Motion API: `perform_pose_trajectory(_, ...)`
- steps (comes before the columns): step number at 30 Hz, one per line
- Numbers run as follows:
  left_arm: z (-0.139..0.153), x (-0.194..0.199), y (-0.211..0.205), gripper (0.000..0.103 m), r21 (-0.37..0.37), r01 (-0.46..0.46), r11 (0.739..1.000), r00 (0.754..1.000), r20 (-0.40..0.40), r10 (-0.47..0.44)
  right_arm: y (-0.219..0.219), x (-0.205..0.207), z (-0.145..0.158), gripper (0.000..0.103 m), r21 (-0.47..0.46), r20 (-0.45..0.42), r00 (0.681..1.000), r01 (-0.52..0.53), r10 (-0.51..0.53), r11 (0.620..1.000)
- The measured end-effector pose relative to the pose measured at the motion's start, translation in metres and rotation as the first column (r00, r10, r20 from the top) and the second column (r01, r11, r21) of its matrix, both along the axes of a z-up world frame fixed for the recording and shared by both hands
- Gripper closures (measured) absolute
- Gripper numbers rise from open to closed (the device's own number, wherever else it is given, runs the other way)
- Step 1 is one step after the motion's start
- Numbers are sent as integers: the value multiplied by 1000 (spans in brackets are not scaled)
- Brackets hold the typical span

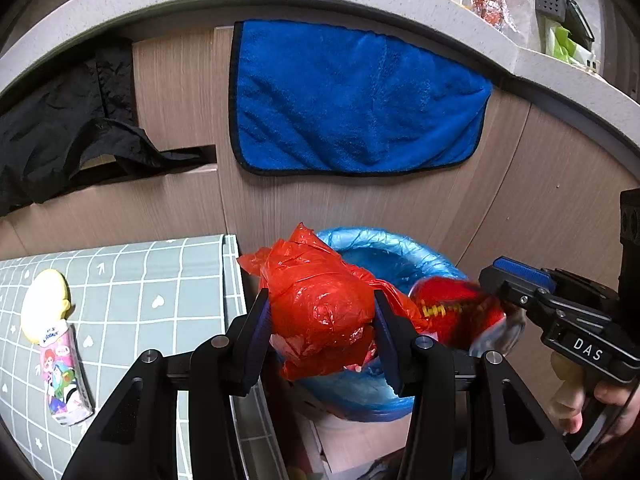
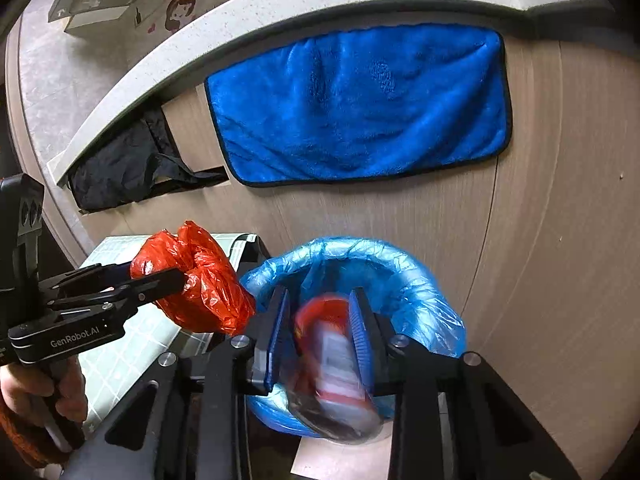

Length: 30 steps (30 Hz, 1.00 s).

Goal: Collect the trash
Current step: 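Carry bag and can over the blue-lined bin and release both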

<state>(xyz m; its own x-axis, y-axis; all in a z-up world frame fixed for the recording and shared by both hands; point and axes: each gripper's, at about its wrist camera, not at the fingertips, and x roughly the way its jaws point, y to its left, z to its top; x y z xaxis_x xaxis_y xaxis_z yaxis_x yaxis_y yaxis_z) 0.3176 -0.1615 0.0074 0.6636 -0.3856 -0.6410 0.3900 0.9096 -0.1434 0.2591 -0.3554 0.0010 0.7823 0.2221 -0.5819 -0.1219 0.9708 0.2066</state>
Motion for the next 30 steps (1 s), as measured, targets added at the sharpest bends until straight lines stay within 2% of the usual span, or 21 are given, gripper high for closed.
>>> perform_pose_trajectory(9,-14,11,-12,55,25,17,1000,1000,-26,-16,-3,5,-6,79,-6,-13,1000,8,-8,1000)
perform_pose_trajectory(12,-23,17,-17,54,28,24,999,998,-58,-23,-4,6,-8,79,-10,-18,1000,9,-9,1000)
perform_pose_trajectory(14,-30,23,-19,53,-2,42,999,993,-107,-42,-5,5,-9,79,-7,-22,1000,12,-12,1000)
perform_pose_trajectory(18,-37,31,-21,52,-25,40,999,987,-157,-43,-8,5,-14,67,9,-37,999,19,-18,1000)
perform_pose_trajectory(21,-37,36,-16,48,-69,23,997,983,-182,-36,-11,5,-17,67,15,-43,999,29,-28,999)
perform_pose_trajectory(25,-33,42,-9,32,-94,-7,996,983,-183,-11,-12,2,-14,67,5,-32,998,51,-51,999)
perform_pose_trajectory(27,-29,43,-9,31,-103,15,995,987,-160,-31,-11,0,-11,67,-12,-18,998,66,-66,998)
perform_pose_trajectory(30,-23,45,-3,30,-150,27,988,984,-173,-53,-11,-4,-6,67,-21,-7,997,82,-82,996)
